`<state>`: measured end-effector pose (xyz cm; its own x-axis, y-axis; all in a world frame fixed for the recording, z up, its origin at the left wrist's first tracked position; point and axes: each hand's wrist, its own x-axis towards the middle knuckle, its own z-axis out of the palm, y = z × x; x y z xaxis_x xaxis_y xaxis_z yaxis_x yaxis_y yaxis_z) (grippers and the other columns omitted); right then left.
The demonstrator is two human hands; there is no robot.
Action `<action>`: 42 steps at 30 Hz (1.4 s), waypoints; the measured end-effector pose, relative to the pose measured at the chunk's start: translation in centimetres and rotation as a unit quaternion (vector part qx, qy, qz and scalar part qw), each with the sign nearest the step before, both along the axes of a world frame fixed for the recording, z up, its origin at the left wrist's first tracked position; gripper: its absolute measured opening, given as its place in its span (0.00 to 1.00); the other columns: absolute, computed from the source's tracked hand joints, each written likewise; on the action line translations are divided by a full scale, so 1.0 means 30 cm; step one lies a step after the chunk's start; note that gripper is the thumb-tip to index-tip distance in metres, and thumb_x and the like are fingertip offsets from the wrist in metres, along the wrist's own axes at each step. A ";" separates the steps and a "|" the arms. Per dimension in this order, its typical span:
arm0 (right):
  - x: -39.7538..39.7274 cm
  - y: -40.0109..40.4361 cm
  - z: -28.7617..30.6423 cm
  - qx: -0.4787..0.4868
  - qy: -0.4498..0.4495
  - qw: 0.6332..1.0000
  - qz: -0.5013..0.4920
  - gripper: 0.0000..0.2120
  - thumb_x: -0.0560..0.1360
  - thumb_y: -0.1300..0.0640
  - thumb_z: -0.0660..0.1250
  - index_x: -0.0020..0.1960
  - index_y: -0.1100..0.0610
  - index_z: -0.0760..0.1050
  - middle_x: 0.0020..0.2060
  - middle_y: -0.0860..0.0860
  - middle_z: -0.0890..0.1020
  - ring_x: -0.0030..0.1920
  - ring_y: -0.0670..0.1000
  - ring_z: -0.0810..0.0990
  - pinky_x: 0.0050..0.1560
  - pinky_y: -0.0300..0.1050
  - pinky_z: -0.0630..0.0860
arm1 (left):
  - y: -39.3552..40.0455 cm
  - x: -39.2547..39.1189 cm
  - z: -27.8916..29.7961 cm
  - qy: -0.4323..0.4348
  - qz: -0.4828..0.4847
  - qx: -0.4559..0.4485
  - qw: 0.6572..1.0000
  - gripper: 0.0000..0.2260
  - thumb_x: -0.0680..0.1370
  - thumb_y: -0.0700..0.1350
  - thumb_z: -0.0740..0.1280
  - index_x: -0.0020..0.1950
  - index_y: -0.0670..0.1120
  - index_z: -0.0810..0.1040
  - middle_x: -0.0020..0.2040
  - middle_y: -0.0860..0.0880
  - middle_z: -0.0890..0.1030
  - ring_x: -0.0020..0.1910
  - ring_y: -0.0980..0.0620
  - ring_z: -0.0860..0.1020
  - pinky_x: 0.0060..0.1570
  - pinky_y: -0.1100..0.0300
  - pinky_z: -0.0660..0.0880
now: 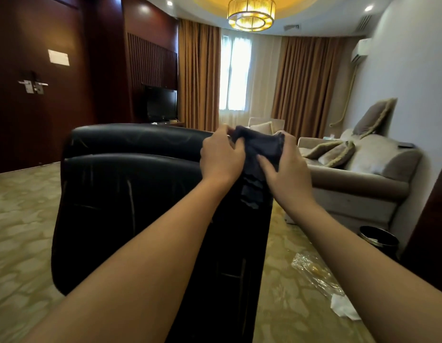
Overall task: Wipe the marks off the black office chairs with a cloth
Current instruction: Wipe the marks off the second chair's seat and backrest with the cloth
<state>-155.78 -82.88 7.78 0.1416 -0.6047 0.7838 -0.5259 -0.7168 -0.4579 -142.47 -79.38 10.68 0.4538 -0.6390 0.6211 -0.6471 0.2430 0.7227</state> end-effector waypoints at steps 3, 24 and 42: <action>0.017 -0.005 0.004 -0.006 -0.042 0.999 0.018 0.27 0.78 0.54 0.68 0.74 0.53 0.61 0.64 0.54 0.75 0.60 0.54 0.76 0.55 0.45 0.73 | 0.015 -0.005 -0.004 -0.042 -0.014 0.001 0.999 0.16 0.77 0.51 0.70 0.63 0.49 0.72 0.46 0.48 0.81 0.47 0.49 0.81 0.46 0.57 0.77; -0.022 -0.043 0.021 0.064 -0.045 0.994 0.076 0.11 0.76 0.54 0.70 0.54 0.58 0.72 0.46 0.51 0.79 0.50 0.52 0.78 0.51 0.50 0.75 | -0.003 0.045 0.025 -0.220 -0.005 0.025 0.975 0.07 0.77 0.52 0.66 0.52 0.52 0.73 0.49 0.56 0.71 0.47 0.50 0.74 0.43 0.54 0.67; -0.069 0.047 0.148 -0.034 0.171 0.983 -0.050 0.10 0.74 0.54 0.71 0.52 0.59 0.79 0.43 0.55 0.77 0.46 0.59 0.75 0.45 0.55 0.72 | 0.060 0.025 0.072 0.031 -0.082 0.109 0.990 0.16 0.77 0.43 0.69 0.63 0.53 0.71 0.41 0.56 0.77 0.38 0.54 0.75 0.43 0.51 0.77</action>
